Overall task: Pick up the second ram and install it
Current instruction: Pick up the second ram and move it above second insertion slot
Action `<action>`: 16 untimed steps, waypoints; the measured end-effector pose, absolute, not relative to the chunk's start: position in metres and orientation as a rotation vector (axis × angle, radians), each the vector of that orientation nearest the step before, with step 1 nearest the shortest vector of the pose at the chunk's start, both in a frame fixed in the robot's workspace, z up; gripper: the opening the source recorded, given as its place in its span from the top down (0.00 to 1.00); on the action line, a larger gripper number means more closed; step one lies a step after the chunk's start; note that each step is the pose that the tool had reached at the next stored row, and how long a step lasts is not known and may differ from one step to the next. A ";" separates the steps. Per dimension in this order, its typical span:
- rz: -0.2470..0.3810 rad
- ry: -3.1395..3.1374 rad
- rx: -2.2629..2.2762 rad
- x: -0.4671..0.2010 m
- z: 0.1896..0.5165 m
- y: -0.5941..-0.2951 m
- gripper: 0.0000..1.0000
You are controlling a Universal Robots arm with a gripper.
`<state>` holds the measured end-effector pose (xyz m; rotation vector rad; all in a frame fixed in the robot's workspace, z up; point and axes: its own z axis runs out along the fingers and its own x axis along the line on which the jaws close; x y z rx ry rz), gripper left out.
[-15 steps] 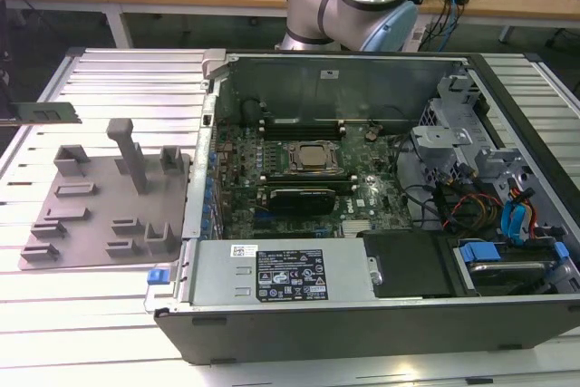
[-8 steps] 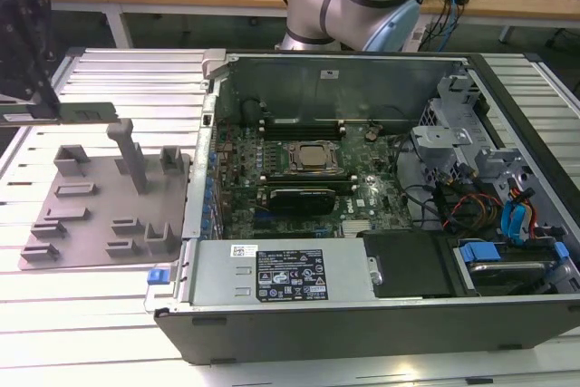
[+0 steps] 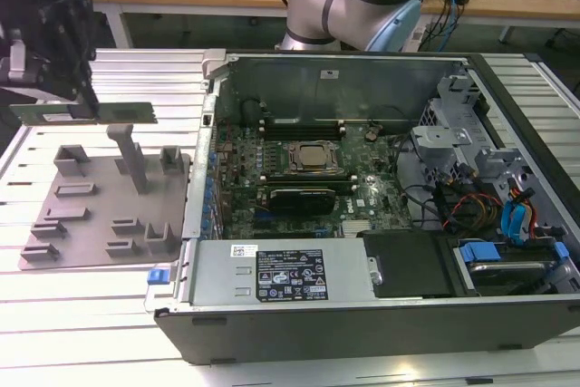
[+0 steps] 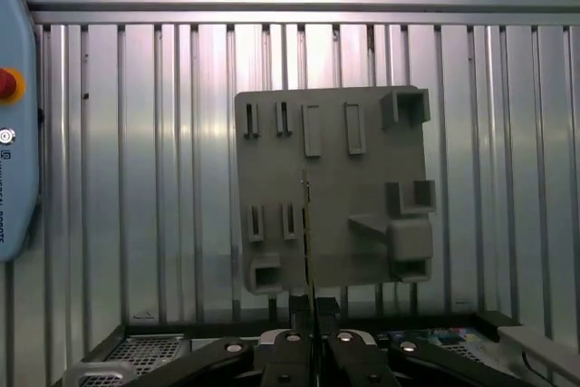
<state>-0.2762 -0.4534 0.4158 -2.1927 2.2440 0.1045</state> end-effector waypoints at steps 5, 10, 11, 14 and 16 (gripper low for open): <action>0.104 2.244 -2.193 -0.256 0.416 -0.453 0.89; 0.104 2.244 -2.193 -0.232 0.416 -0.453 0.89; 0.104 2.244 -2.193 -0.223 0.416 -0.453 0.89; 0.104 2.244 -2.193 -0.205 0.416 -0.453 0.89; 0.104 2.244 -2.193 -0.199 0.416 -0.453 0.89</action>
